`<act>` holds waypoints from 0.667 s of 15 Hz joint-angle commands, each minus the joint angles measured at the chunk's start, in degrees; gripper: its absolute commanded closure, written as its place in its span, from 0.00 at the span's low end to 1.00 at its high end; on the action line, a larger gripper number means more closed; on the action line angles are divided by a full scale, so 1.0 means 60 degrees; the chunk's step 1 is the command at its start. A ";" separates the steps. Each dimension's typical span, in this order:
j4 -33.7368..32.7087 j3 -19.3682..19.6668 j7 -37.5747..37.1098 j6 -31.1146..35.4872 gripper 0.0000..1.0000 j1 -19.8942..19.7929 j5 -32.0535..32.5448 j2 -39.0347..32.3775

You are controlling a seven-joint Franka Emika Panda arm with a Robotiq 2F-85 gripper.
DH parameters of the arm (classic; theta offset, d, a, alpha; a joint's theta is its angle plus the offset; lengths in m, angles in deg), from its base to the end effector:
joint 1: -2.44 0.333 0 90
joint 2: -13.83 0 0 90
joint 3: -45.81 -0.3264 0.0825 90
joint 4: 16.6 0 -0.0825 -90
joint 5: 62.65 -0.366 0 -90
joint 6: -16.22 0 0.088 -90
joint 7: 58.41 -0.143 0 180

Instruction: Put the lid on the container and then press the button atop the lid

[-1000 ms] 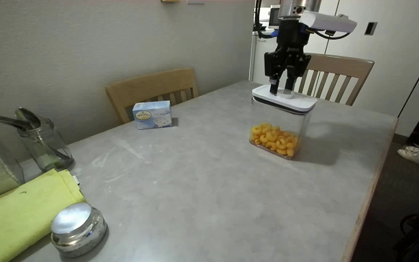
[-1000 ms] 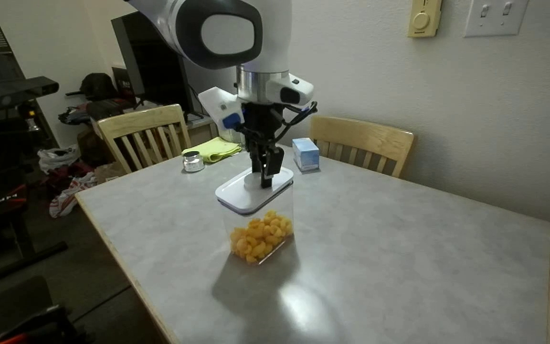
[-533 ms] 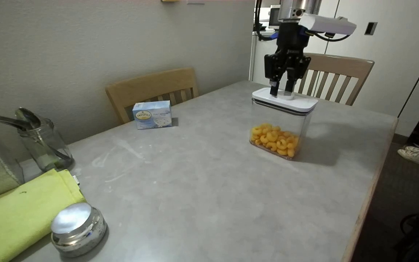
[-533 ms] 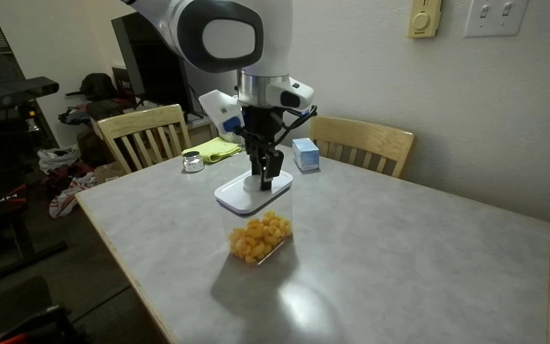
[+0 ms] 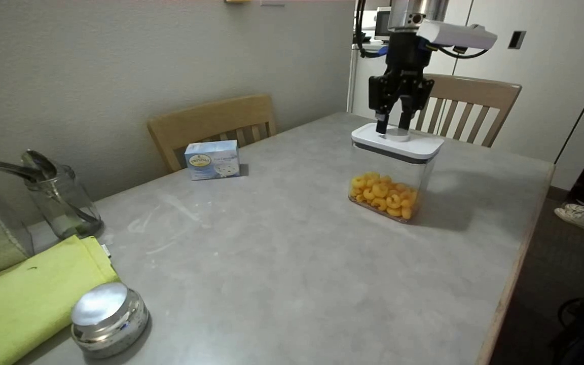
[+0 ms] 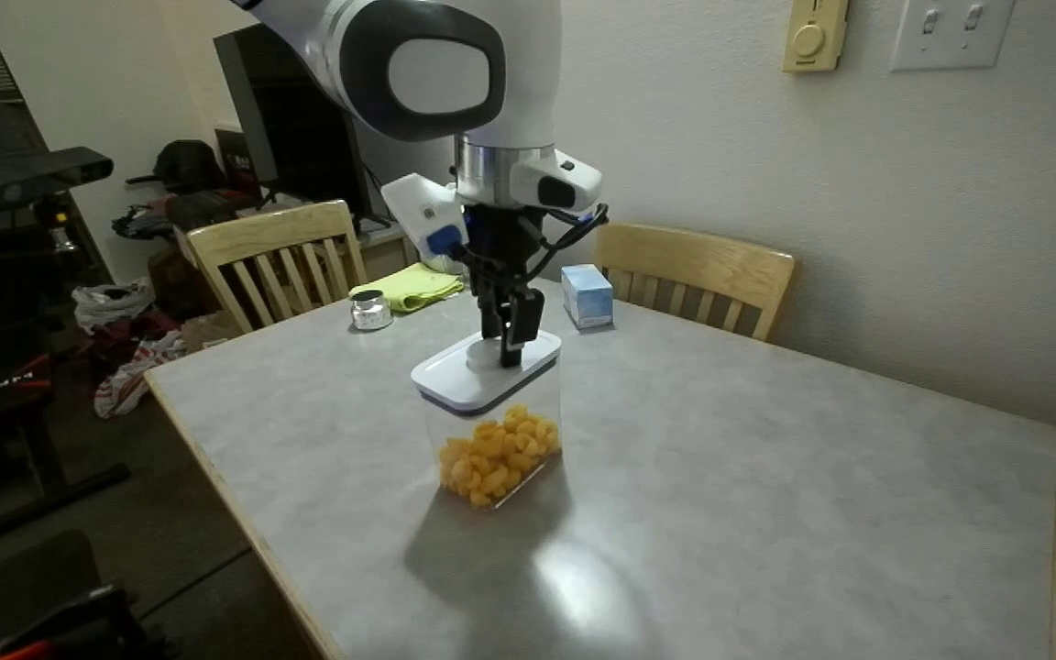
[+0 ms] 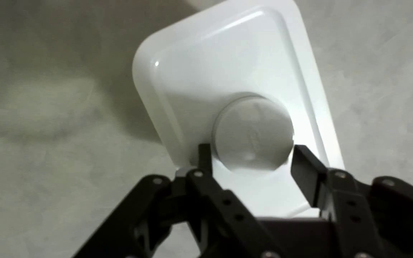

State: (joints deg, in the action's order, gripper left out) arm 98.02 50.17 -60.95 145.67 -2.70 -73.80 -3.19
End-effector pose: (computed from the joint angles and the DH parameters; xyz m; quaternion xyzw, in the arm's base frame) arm 0.5798 -0.0852 0.2942 -0.9840 0.1658 0.0142 0.0637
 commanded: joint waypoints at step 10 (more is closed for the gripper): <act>0.0256 -0.0150 0.0310 0.0065 0.55 -0.0106 -0.0177 0.0361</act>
State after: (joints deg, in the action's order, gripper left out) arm 98.02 49.82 -60.93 145.67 -2.69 -73.80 -2.73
